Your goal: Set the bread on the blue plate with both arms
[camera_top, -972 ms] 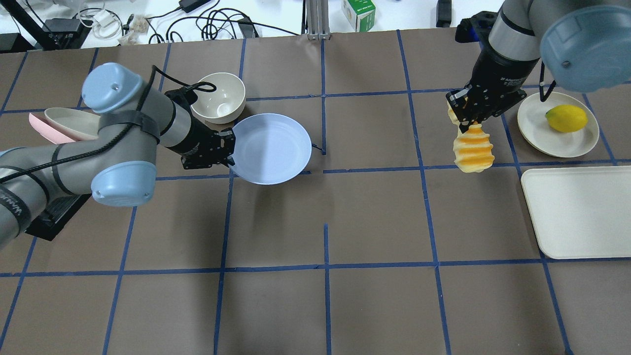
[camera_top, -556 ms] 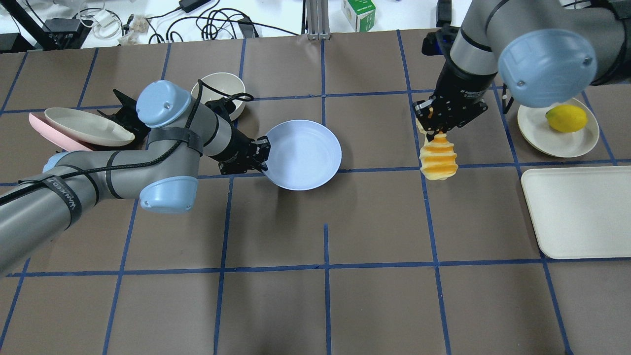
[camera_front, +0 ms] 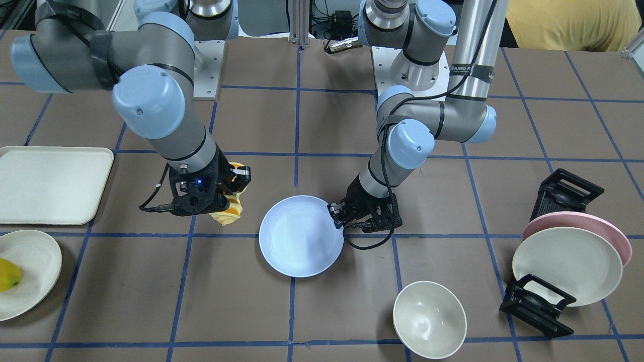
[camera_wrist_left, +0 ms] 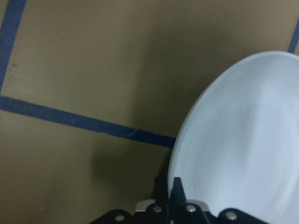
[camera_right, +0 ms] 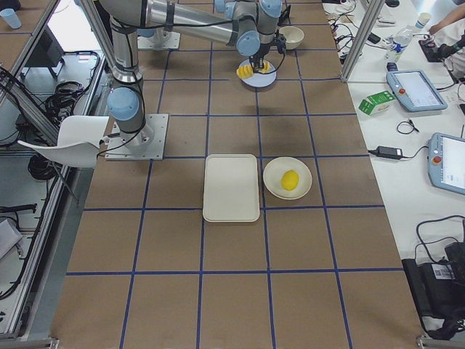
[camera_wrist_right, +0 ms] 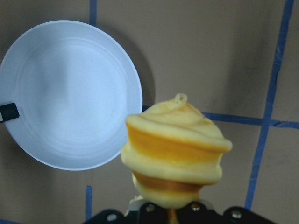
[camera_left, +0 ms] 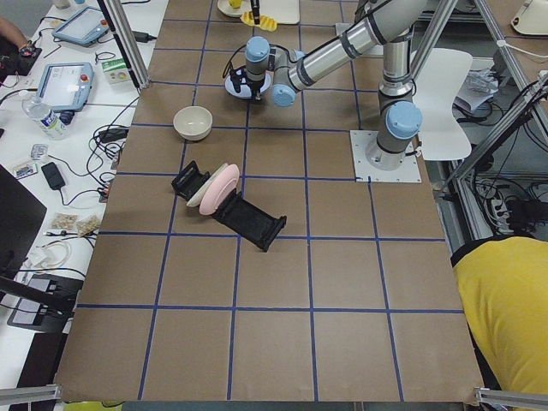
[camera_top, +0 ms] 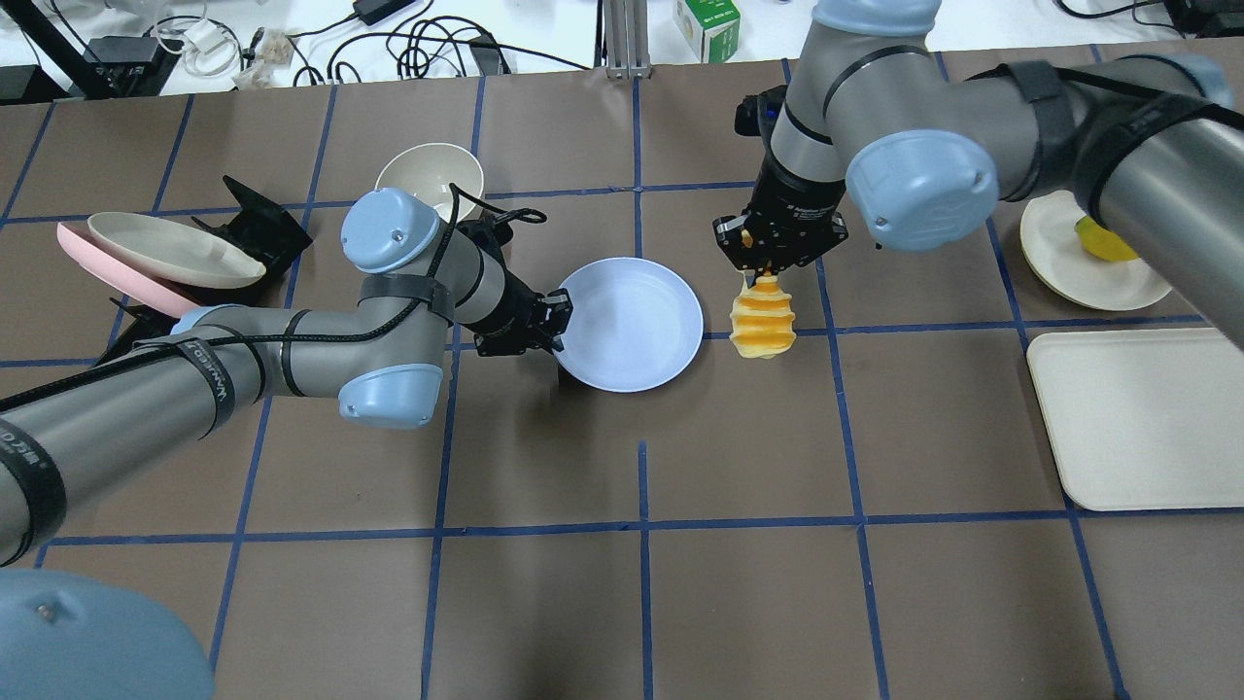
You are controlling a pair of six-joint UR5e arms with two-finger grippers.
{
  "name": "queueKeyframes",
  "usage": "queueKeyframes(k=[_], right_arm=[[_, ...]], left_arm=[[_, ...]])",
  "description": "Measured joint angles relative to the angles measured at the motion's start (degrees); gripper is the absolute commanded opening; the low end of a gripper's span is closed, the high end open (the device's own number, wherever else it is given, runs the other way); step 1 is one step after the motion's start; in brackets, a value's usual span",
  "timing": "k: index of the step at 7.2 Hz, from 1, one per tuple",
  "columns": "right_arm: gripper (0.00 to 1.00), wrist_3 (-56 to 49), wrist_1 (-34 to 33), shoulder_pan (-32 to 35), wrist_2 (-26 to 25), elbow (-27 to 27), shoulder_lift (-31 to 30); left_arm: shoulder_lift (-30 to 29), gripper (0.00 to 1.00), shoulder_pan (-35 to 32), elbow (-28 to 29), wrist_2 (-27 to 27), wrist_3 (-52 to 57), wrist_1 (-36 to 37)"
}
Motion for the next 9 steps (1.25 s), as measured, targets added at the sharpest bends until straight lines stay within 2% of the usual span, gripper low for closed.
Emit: queueKeyframes(k=[1, 4, 5, 6, 8, 9], right_arm=[[0.02, 2.66, -2.92, 2.25, 0.35, -0.24, 1.94], [0.03, 5.91, -6.90, 4.42, 2.73, 0.28, 4.77], [0.03, 6.86, -7.42, 4.46, 3.03, -0.13, 5.76], [0.05, 7.83, -8.09, 4.47, 3.24, -0.83, 7.19], [0.05, 13.01, -11.32, 4.92, 4.22, -1.60, 10.16], [0.18, 15.44, -12.78, 5.13, 5.06, -1.76, 11.09]], left_arm=[[-0.74, 0.99, -0.14, 0.29, 0.02, -0.22, 1.31], [-0.38, 1.00, -0.26, 2.24, 0.14, -3.33, 1.63], [0.66, 1.00, -0.23, 3.46, 0.39, -3.51, -0.40], [2.33, 1.00, -0.16, 5.95, 0.76, -3.59, -6.01], [7.45, 1.00, -0.13, 13.27, 3.31, -3.43, -22.87], [10.00, 1.00, -0.24, 17.05, 4.74, -2.88, -30.29]])
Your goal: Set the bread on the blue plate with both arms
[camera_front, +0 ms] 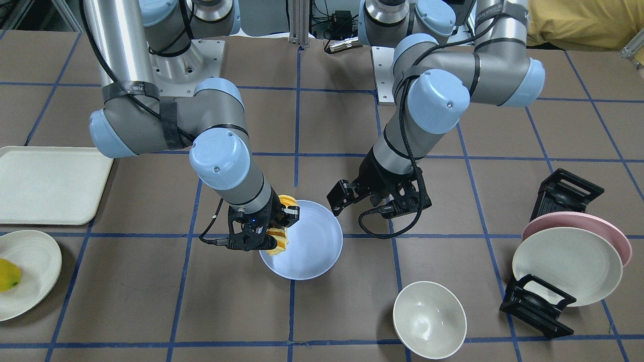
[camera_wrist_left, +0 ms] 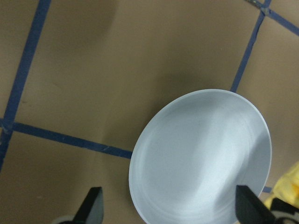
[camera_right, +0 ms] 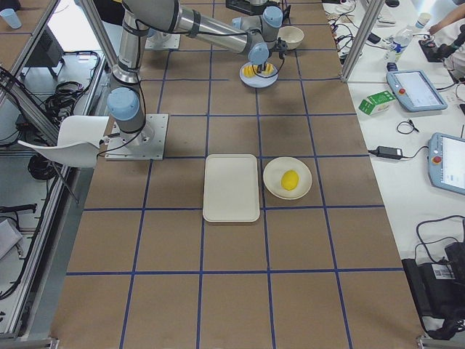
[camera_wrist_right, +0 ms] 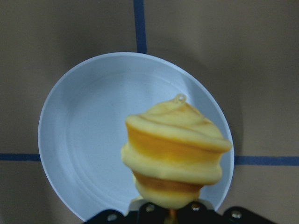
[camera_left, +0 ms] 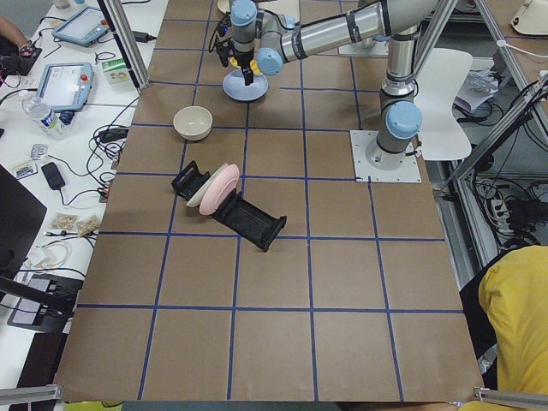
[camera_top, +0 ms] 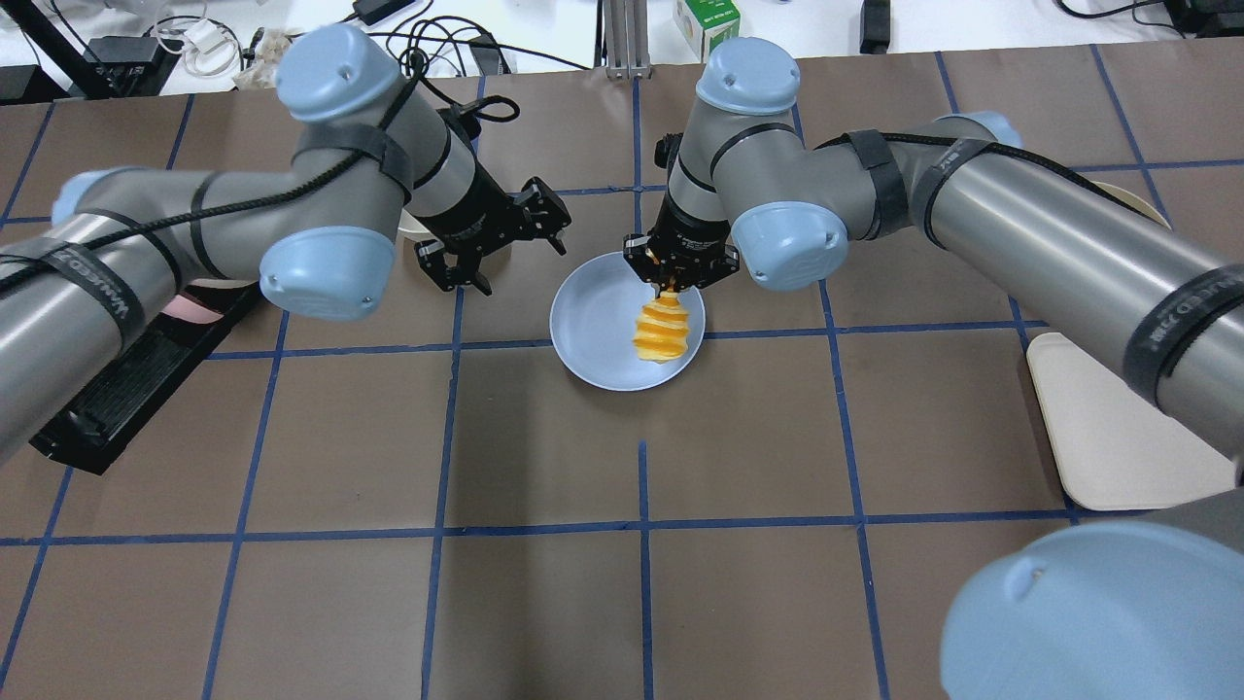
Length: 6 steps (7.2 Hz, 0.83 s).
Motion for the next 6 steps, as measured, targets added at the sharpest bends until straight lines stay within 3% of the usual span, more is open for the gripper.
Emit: queueKeyframes(k=[1, 2, 3, 4, 6], right_arm=[[0.62, 1.86, -0.61, 0.24, 0.55, -0.06, 0.82], [0.94, 3.41, -0.82, 0.61, 0.96, -0.02, 1.48], [1.00, 4.69, -0.86, 0.92, 1.78, 0.15, 2.08], [1.00, 6.37, -0.85, 1.11, 2.94, 0.13, 2.29], [1.00, 8.17, -0.71, 1.17, 3.87, -0.15, 1.90]], left_arm=[[1.99, 1.00, -0.06, 3.60, 1.27, 1.10, -6.49], [3.88, 1.00, -0.04, 7.23, 2.57, 2.66, -14.02], [5.77, 1.00, 0.11, 10.39, 3.34, 4.59, -23.27], [7.33, 1.00, 1.02, 12.97, 5.29, 7.96, -31.41], [9.54, 1.00, 5.14, 14.92, 10.98, 18.35, -36.77]])
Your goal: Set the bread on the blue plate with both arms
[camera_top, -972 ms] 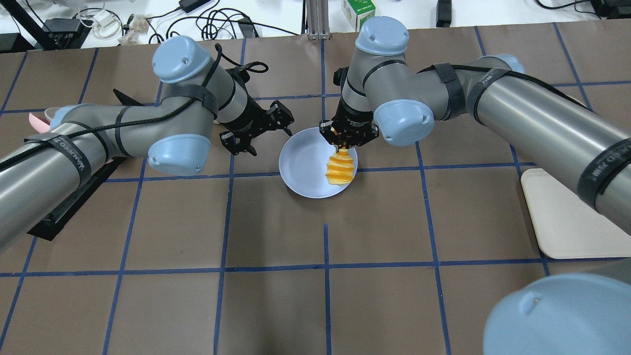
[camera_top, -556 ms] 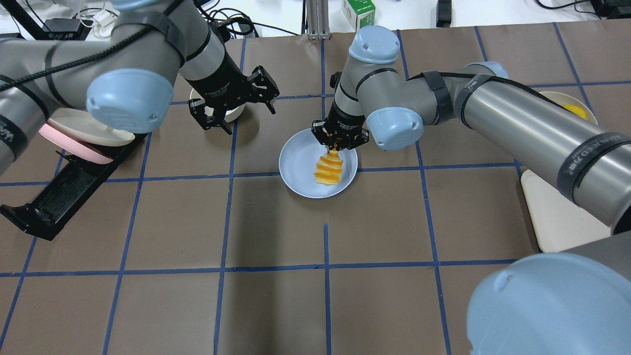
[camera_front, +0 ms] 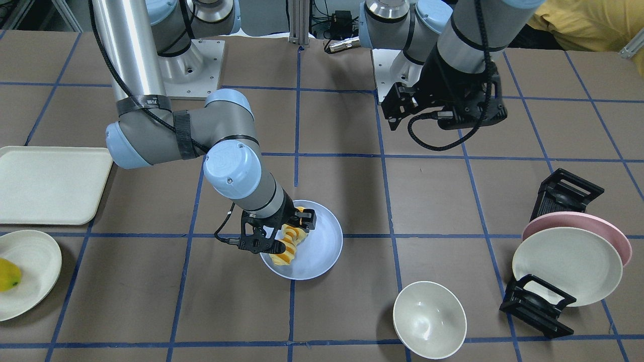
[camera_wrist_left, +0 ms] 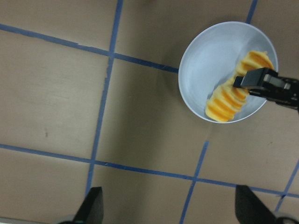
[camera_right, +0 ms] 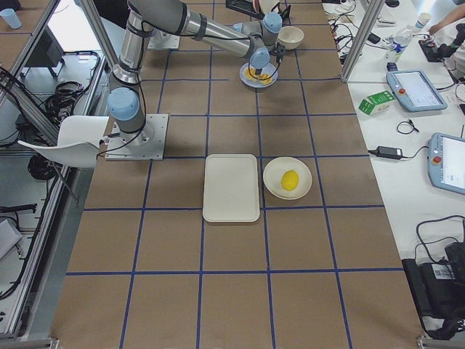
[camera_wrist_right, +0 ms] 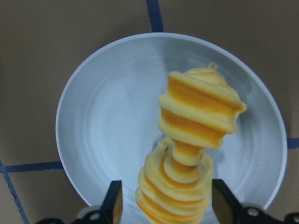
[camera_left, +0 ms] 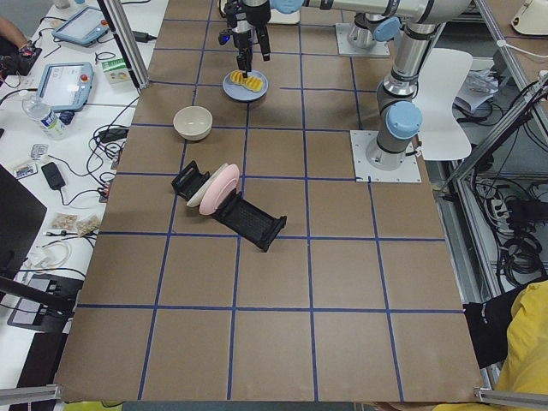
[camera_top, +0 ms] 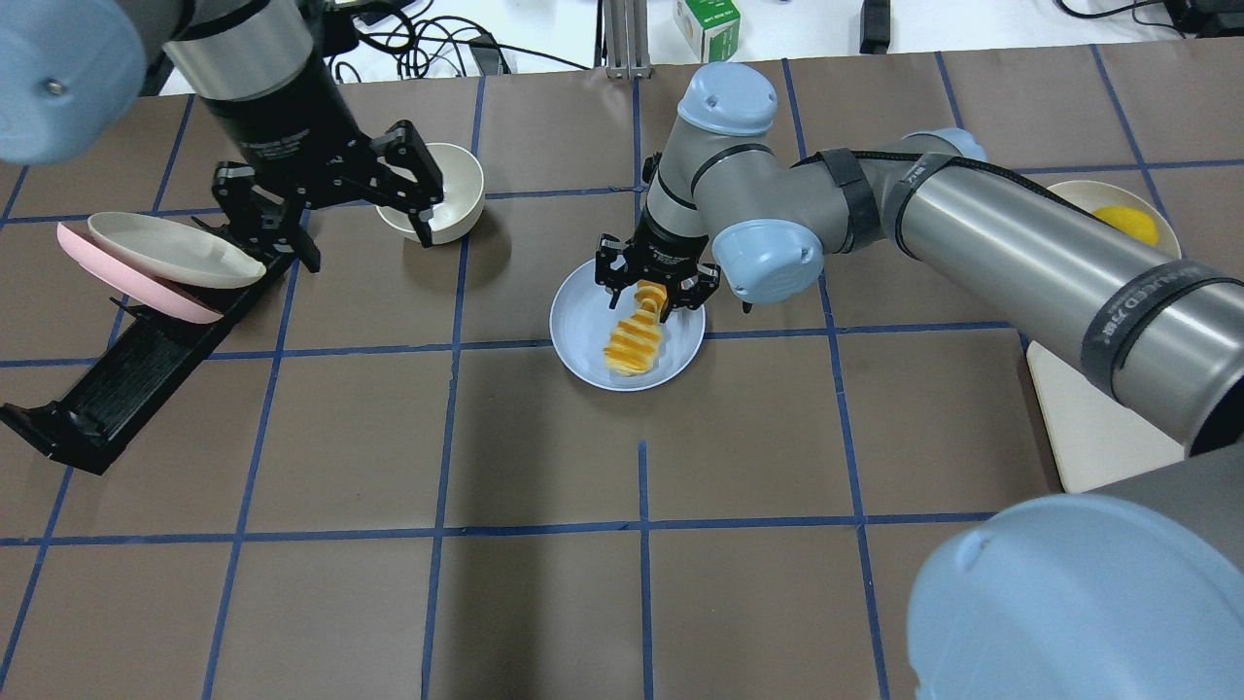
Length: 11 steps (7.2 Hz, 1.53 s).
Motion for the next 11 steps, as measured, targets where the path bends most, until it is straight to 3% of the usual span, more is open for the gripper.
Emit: queueKeyframes(k=[2, 4, 8, 11], right_arm=[[1.00, -1.41, 3.19, -1.58, -0.73, -3.01, -1.61], [1.00, -9.59, 14.08, -4.96, -7.12, -7.49, -5.50], [1.00, -22.39, 33.80, -12.75, -14.21, -8.33, -21.89], [1.00, -28.80, 36.28, -13.77, -16.34, -7.64, -24.43]], left_arm=[[1.45, 1.00, 1.36, -1.70, 1.50, 5.63, 4.49], [2.05, 1.00, 1.38, -4.86, 1.39, 6.47, 12.51], [2.25, 1.00, 0.32, -5.91, 0.86, 6.04, 14.56], [2.40, 1.00, 0.21, -5.73, 0.81, 6.03, 14.57]])
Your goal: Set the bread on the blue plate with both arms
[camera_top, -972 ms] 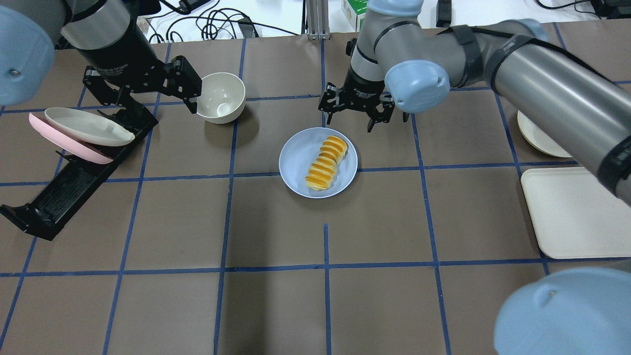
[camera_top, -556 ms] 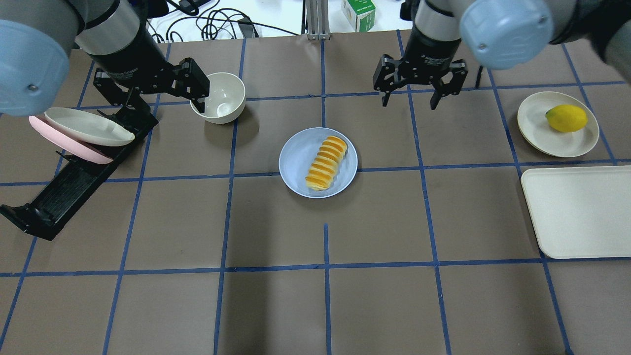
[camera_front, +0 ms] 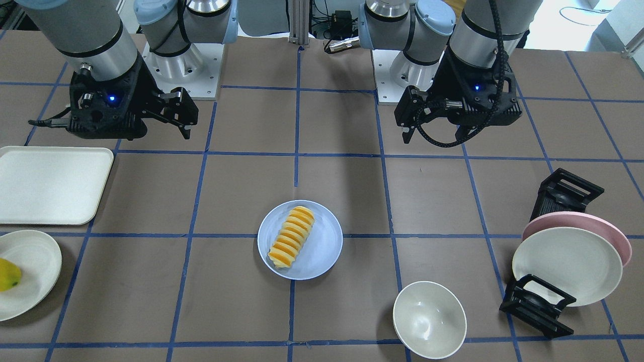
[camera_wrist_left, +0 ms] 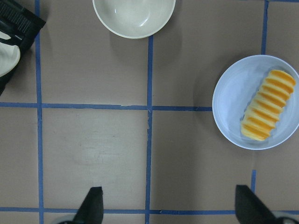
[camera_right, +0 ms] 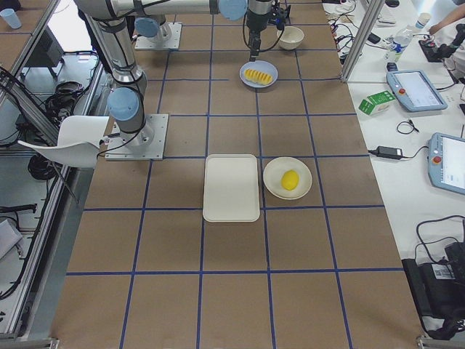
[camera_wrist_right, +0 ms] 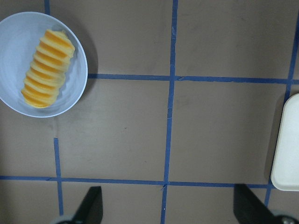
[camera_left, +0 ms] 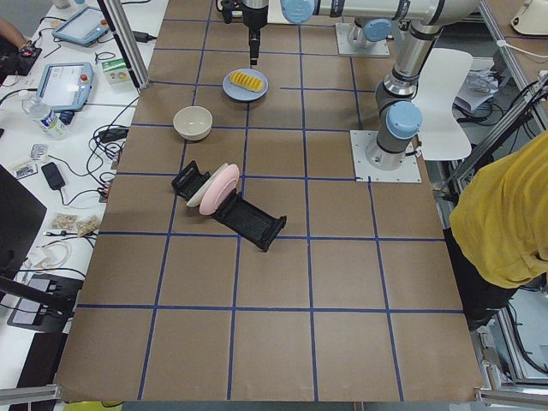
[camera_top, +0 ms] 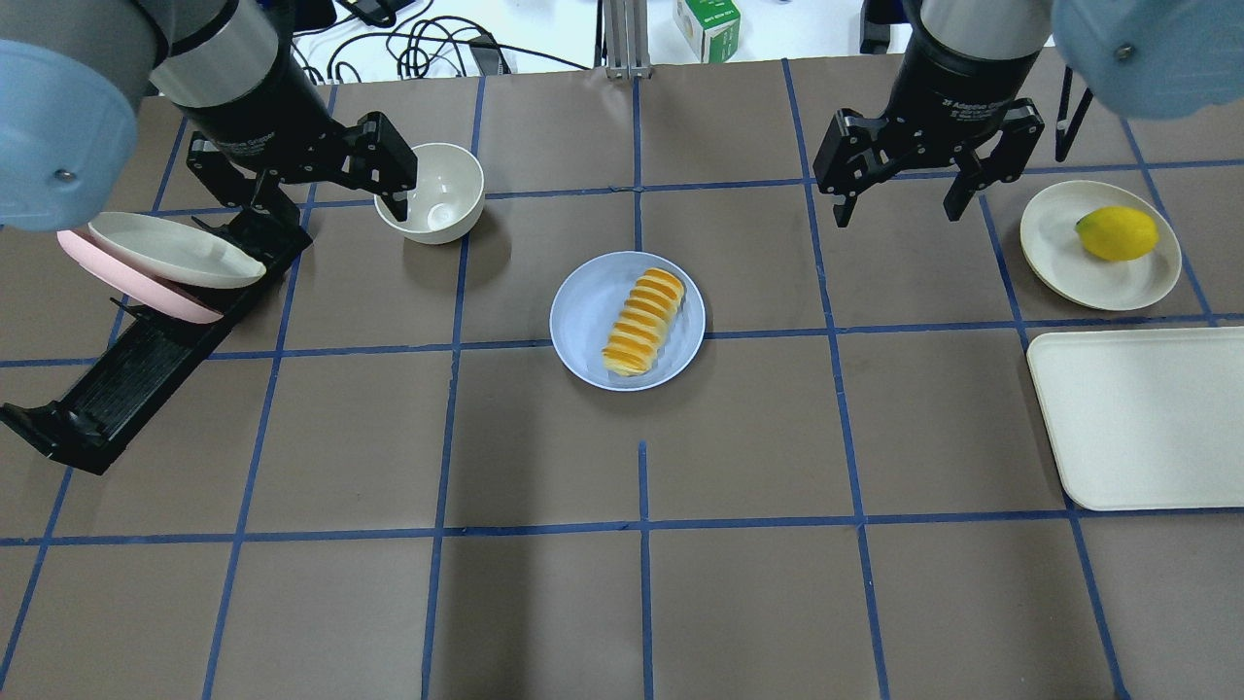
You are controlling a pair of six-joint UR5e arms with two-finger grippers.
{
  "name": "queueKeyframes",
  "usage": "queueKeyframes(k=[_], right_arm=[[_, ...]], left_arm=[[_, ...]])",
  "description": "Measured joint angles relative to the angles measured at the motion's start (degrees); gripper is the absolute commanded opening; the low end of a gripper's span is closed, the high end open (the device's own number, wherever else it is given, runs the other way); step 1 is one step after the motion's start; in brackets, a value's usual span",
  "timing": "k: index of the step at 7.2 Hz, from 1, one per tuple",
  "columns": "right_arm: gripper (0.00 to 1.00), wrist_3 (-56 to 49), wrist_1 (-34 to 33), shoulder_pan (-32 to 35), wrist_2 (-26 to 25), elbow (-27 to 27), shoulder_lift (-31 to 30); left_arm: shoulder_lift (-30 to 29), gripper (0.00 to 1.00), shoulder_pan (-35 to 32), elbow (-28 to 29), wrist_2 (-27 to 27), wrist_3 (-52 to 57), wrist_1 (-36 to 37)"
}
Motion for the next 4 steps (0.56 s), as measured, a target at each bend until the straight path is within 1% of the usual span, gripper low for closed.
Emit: queueKeyframes(k=[2, 4], right_arm=[[1.00, -2.58, -1.33, -0.77, 0.22, 0.16, -0.15], [1.00, -1.67, -3.90, -1.19, 0.39, 0.41, -0.09]], left_arm=[[0.12, 1.00, 0.00, -0.02, 0.04, 0.00, 0.00], [0.18, 1.00, -0.04, -0.11, 0.08, 0.00, 0.00]])
